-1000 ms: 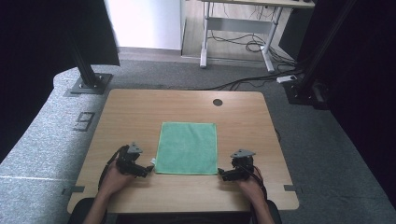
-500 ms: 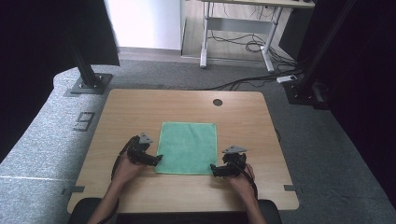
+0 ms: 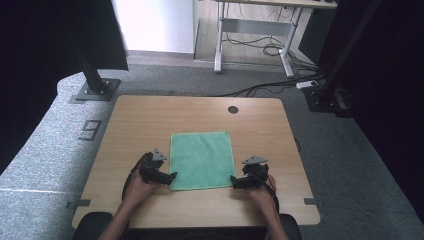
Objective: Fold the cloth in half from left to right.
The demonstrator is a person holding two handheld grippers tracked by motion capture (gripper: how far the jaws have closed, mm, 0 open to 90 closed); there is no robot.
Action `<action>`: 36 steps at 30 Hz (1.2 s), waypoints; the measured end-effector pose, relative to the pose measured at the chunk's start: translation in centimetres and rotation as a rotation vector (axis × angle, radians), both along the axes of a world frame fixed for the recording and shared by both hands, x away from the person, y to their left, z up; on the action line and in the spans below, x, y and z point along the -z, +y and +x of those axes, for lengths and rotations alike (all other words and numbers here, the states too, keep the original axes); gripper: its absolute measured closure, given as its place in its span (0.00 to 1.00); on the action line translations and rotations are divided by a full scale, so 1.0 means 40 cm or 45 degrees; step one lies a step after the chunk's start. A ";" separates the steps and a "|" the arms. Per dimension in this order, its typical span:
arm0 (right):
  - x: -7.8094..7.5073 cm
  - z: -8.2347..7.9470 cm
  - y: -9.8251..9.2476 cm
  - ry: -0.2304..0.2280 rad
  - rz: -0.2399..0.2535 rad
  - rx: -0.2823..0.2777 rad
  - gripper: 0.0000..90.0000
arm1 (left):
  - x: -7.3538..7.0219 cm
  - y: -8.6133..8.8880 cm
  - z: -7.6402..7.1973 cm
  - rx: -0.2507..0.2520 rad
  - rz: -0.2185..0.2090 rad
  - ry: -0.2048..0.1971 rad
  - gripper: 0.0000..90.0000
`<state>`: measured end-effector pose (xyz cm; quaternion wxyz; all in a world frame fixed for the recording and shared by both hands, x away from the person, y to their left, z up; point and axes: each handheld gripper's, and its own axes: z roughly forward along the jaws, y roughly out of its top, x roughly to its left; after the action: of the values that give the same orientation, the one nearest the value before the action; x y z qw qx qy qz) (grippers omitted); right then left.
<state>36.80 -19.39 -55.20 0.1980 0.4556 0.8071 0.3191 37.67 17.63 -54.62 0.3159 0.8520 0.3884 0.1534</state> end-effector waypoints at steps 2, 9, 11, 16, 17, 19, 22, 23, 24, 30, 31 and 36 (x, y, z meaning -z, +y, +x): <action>0.000 0.002 -0.009 0.001 -0.001 0.013 0.00 | 0.000 -0.008 -0.008 0.012 0.004 -0.003 0.03; 0.007 0.013 -0.063 0.015 0.053 0.057 0.00 | 0.004 -0.032 -0.018 0.053 -0.020 0.014 0.01; 0.008 0.013 -0.064 0.010 0.055 0.051 0.00 | 0.004 -0.029 -0.014 0.047 -0.026 0.017 0.01; 0.012 0.012 -0.067 -0.005 0.069 0.040 0.00 | -0.007 -0.016 0.003 0.034 -0.034 -0.001 0.01; 0.012 0.012 -0.067 -0.005 0.069 0.040 0.00 | -0.007 -0.016 0.003 0.034 -0.034 -0.001 0.01; 0.012 0.012 -0.067 -0.006 0.070 0.039 0.00 | -0.011 -0.008 0.011 0.024 -0.045 -0.003 0.01; 0.012 0.012 -0.067 -0.006 0.070 0.038 0.00 | -0.024 0.010 0.033 -0.003 -0.074 -0.002 0.01; 0.012 0.012 -0.067 -0.006 0.070 0.038 0.00 | -0.028 0.014 0.039 -0.011 -0.081 -0.002 0.01; 0.012 0.012 -0.067 -0.006 0.070 0.038 0.00 | -0.031 0.018 0.045 -0.018 -0.084 -0.004 0.01; 0.012 0.012 -0.067 -0.006 0.070 0.037 0.00 | -0.048 0.026 0.083 -0.027 -0.081 -0.009 0.01; 0.012 0.012 -0.067 -0.006 0.070 0.035 0.00 | -0.049 0.026 0.091 -0.030 -0.078 -0.011 0.01; 0.012 0.012 -0.067 -0.006 0.070 0.035 0.00 | -0.053 0.027 0.130 -0.043 -0.064 -0.024 0.01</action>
<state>37.27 -22.06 -55.66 0.1916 0.4710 0.7913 0.3394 42.88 18.70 -52.51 0.3381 0.8356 0.4034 0.1569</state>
